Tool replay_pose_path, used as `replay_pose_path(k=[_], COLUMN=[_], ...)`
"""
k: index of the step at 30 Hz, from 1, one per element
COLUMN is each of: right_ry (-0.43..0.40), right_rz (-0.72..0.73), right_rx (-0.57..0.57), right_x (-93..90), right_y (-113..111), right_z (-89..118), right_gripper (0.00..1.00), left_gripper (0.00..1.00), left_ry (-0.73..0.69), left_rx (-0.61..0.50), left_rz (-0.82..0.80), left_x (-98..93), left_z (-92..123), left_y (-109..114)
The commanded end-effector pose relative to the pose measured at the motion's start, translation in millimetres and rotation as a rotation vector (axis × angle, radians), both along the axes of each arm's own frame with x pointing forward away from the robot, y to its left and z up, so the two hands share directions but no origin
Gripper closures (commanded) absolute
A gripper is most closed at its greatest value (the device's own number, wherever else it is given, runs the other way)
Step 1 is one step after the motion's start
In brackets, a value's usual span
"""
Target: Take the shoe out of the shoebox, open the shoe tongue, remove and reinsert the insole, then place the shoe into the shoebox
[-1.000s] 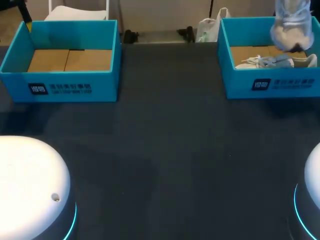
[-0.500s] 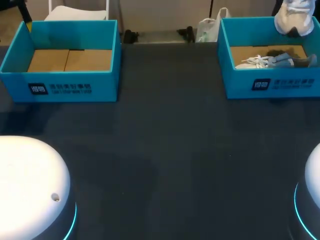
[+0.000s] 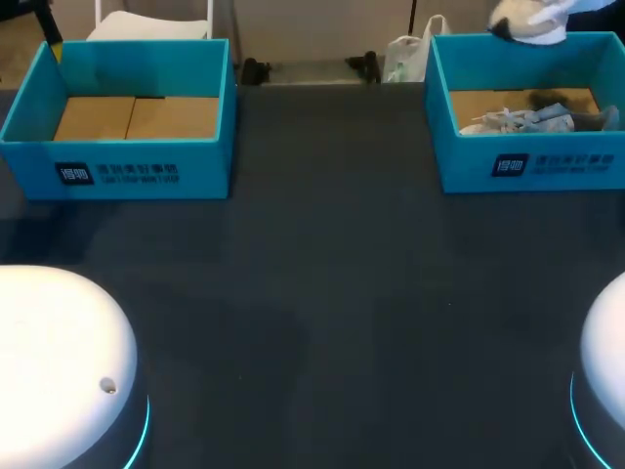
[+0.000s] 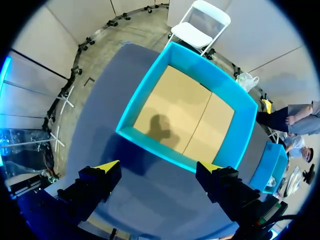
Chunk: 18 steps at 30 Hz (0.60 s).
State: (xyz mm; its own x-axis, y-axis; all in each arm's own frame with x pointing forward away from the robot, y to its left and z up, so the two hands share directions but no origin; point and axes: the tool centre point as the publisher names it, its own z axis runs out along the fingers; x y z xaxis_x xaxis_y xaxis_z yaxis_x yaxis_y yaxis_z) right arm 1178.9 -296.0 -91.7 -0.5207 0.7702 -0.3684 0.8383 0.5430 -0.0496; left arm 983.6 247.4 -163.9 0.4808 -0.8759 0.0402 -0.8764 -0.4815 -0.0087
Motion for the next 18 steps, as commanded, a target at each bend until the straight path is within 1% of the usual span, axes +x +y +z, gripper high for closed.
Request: replay_pose_path(k=[1, 10, 11, 12, 13, 14, 16, 18], right_ry=[-0.012, -0.012, -0.027, -0.029, -0.042, -0.049, -0.059, -0.072], right_rz=[-0.266, -0.266, -0.365, -0.387, -0.440, -0.451, -0.529, -0.573], right_rx=[0.034, 0.034, 0.056, 0.043, 0.015, 0.022, -0.032, -0.039], right_x=[2.7, 2.7, 0.1, -1.3, -3.6, -5.2, -8.0, -10.7], right_y=[2, 2, -5, -6, -9, -10, -14, -17], right_z=[5, 5, 2, 1, -1, -2, -3, -4], right_gripper=[1.00, 1.00, 1.00, 1.00, 1.00, 1.00, 1.00, 1.00], left_gripper=[0.00, 0.00, 0.00, 0.00, 0.00, 0.00, 0.00, 0.00], left_ry=[-0.002, -0.002, -0.002, -0.002, -0.002, -0.002, -0.002, -0.002], left_rx=[0.003, 0.003, 0.003, 0.003, 0.003, 0.003, 0.003, 0.003], left_rz=[0.001, 0.001, 0.001, 0.001, 0.001, 0.001, 0.001, 0.001], left_x=[-1.6, -1.6, -1.6, -1.6, -1.6, -1.6, -1.6, -1.6], left_z=[0, 0, 0, 0, 0, 0, 0, 0], left_y=[0, 0, 0, 0, 0, 0, 0, 0])
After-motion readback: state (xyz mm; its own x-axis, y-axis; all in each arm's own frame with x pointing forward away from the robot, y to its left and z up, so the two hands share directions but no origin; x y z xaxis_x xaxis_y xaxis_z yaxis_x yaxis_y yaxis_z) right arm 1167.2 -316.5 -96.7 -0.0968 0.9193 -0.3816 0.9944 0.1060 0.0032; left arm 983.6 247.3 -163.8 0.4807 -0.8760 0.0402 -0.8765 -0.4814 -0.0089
